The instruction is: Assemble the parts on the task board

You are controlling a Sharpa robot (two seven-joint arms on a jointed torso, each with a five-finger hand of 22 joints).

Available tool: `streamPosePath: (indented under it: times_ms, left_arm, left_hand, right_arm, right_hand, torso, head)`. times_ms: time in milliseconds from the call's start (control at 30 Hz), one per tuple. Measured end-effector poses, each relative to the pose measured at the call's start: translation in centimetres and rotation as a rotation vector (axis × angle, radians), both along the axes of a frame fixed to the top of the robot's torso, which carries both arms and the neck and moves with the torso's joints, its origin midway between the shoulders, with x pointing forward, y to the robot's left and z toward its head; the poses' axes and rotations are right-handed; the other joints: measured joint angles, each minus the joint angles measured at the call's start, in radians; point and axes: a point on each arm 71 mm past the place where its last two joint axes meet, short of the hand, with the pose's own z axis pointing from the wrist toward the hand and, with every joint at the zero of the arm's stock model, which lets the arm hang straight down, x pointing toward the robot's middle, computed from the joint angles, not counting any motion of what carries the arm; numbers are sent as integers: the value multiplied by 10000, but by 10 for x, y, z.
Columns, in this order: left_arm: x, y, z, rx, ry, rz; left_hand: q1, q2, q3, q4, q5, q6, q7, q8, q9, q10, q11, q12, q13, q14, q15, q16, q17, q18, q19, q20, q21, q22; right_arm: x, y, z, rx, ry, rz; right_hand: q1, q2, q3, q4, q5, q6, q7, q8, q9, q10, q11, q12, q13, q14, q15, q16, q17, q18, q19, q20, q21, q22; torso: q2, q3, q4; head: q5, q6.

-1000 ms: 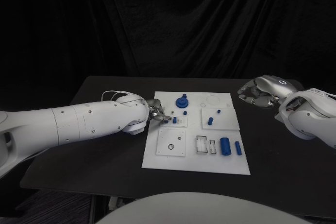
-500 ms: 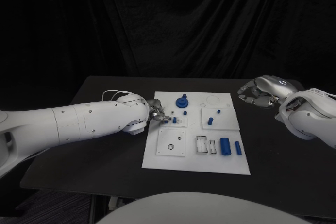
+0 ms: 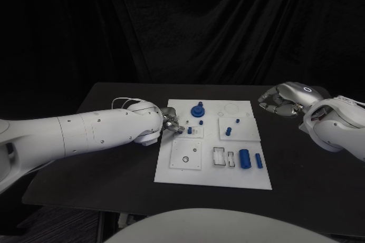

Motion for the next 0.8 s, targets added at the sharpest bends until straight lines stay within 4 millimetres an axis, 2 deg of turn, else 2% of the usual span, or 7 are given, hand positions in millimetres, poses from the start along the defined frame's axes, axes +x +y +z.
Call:
streamPosePath:
  times_ms: [100,333,433,633,733,800]
  left_arm:
    - [0,0,0,-35,-38,-2]
    - [-1,2,-2,-218,-218,21]
    - [-1,3,-3,-322,-320,22]
    - [-2,4,-4,-488,-486,35]
    - [-2,6,-4,-558,-569,56]
    - [-2,8,-4,-603,-631,83]
  left_hand:
    - [-398,-361,868,-254,0,1,0,43,189,0,0,0,0,0,0,0,2,0,0,0,0,0]
    - [-757,-451,1407,-438,0,2,3,245,548,0,0,0,0,0,0,0,2,0,0,0,0,0]
    - [-894,-483,1831,-724,-1,4,5,332,676,0,0,0,0,0,0,0,2,0,0,0,0,0]
    - [-967,-556,1836,-720,-1,13,14,354,694,0,0,0,0,0,0,0,1,0,0,-1,0,0]
    - [-1052,-564,2207,-1041,-58,-22,17,404,689,0,0,0,0,0,0,0,1,0,0,0,0,0]
    - [-1066,-578,2262,-1095,-120,-9,0,415,681,3,-3,0,0,0,0,0,0,0,0,0,0,0]
  right_arm:
    - [0,0,0,1,1,2]
    - [0,0,0,2,2,1]
    - [0,0,0,1,2,-3]
    - [0,0,0,3,0,-4]
    - [0,0,0,4,-1,-1]
    - [0,0,0,5,-2,2]
  right_hand:
    - [0,0,0,0,0,0,0,0,0,0,0,0,0,0,0,0,0,0,0,0,0,0]
    - [0,0,0,0,0,0,0,0,0,0,0,1,0,0,0,0,0,0,0,0,0,0]
    - [0,0,0,0,0,0,0,0,0,0,0,1,0,0,0,0,0,0,0,0,0,0]
    - [0,0,27,-28,0,0,0,0,-11,0,0,2,0,0,0,-41,0,0,0,0,-60,-1]
    - [0,0,27,-28,0,0,0,0,-10,0,0,3,-1,0,0,-41,0,0,0,0,-60,-1]
    - [0,0,27,-28,0,0,0,0,-10,0,0,4,-1,0,0,-41,0,0,0,0,-60,-1]
  torso:
    - [0,1,2]
    - [-6,-1,0]
    - [-5,-2,0]
    - [-4,-7,0]
    - [-4,-7,0]
    - [-4,-8,0]
  head:
    - [0,0]
    - [1,0]
    - [1,0]
    - [-7,0]
    - [-7,0]
    - [-15,0]
